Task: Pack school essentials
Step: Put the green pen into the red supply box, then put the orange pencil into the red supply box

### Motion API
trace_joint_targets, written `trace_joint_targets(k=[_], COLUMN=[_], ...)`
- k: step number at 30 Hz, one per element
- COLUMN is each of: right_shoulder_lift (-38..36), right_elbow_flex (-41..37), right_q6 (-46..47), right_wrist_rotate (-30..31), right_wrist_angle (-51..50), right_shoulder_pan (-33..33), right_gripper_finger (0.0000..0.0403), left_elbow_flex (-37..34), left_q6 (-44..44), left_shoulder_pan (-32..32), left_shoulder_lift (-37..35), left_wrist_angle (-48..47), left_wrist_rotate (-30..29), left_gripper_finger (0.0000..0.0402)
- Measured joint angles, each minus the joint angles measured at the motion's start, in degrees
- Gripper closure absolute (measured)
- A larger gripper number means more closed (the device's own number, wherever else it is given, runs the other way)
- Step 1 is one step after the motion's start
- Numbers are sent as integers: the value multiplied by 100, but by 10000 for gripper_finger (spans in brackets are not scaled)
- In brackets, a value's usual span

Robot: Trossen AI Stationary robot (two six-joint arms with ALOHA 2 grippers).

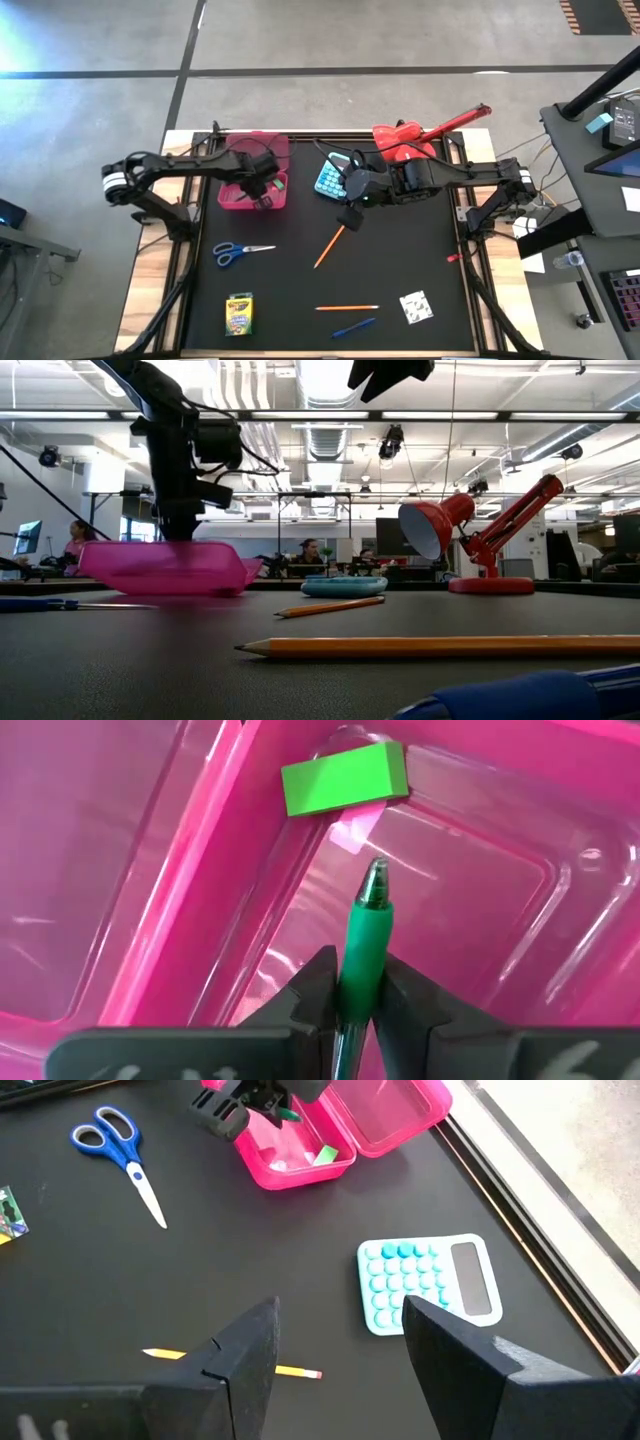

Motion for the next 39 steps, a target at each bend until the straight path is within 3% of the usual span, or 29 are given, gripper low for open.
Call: trace_joint_targets(k=[8,12,18,22,30,39], right_shoulder_lift=[1,0,2,1,2,2], right_elbow_flex=[-2,-1,-2,-2,-149,-1485], right_q6=[-1,0,-2,-2,-125,-554], right_wrist_rotate=[1,1,1,2,-1,-51], right_wrist_angle=[0,-1,-4,-7,-46,742], right_shoulder_pan=[0,0,0,0,26,39], right_gripper_finger=[200,200,200,200,200,200], left_elbow_flex=[0,22,234,312,290,289], left_q6=[-240,-436,-574,-1006,-1776,-2681], left_shoulder_pan=[4,4,3,-64,-768,-1887], left_shoulder_lift=[102,-102,-578,-1063,-1908,-2202], left_wrist_angle=[35,43,57,56,54,118], left_wrist_rotate=[49,-71,-104,192,300,201], left_gripper_finger=[278,258,253,253,253,253])
